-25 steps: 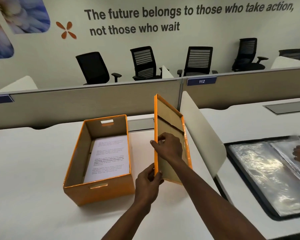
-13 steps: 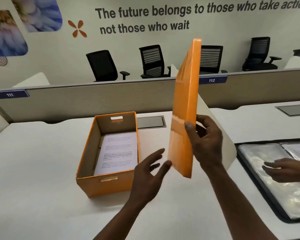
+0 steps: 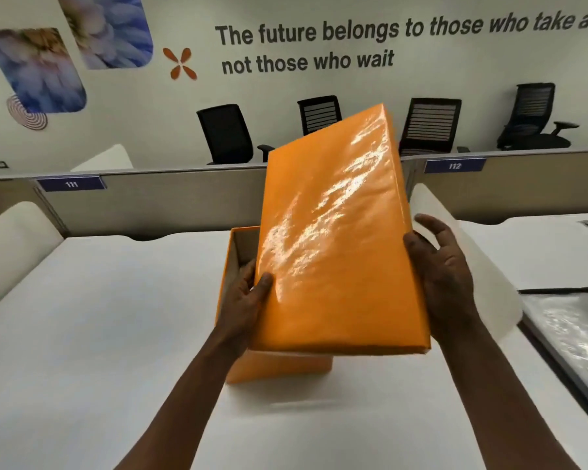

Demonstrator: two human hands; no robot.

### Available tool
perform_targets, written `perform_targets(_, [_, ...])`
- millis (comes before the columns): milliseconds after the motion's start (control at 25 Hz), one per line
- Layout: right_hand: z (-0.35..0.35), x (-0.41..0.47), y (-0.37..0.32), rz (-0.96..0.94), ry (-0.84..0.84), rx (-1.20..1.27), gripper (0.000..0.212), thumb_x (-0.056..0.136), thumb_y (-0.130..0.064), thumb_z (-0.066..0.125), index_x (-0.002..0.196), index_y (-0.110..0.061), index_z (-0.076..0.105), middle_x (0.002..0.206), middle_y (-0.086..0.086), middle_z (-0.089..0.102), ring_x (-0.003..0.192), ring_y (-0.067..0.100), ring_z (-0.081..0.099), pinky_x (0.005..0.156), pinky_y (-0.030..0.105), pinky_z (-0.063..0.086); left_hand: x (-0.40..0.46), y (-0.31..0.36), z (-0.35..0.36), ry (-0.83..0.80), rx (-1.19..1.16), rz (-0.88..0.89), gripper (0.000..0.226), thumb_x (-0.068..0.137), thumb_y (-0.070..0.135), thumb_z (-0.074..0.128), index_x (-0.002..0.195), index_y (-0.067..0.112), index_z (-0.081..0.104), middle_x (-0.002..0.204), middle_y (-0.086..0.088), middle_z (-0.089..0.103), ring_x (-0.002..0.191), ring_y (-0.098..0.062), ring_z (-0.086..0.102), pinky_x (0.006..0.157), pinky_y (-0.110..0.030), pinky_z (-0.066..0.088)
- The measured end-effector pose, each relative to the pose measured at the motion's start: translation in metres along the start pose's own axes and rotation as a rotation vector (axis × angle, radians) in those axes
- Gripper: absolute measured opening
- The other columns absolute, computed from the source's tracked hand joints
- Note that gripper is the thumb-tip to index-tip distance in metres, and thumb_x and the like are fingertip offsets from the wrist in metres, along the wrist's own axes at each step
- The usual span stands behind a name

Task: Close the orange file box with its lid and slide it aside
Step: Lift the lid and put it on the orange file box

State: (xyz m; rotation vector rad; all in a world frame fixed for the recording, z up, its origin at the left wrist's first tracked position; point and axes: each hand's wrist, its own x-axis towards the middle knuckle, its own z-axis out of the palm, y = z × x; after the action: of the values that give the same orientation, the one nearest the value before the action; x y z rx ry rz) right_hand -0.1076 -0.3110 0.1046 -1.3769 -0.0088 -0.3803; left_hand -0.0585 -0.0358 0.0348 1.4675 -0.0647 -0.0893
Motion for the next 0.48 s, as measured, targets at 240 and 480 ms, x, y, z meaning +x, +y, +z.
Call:
perform_targets(240, [0.057,0.011,0.072,0.138,-0.055,-0.133,0.035,0.099,-0.027,0.053,0.134,-0.024,0.051,0.115,-0.019,0.060,0.096,0.010,0.065,0.060,0.018,0.055,0.005,-0.020,-0.075,0.109,0.165,-0.005,0.061,0.088,0.064,0.059,0.146,0.048,0.043,0.146,0.010,0.056,0.126,-0.021,0.060,0.105,-0.052,0.050])
perform_targets(480, [0.067,0.031,0.152,0.309,-0.174,-0.391,0.065,0.095,-0.038,0.060,0.148,-0.043,0.023,0.153,-0.003,0.041,0.116,0.026,0.057,0.095,0.048,0.051,0.018,-0.054,-0.096,0.170,0.301,-0.154,0.085,0.088,0.063,0.059,0.158,0.040,0.019,0.170,0.005,0.007,0.155,-0.020,-0.018,0.125,-0.059,-0.002])
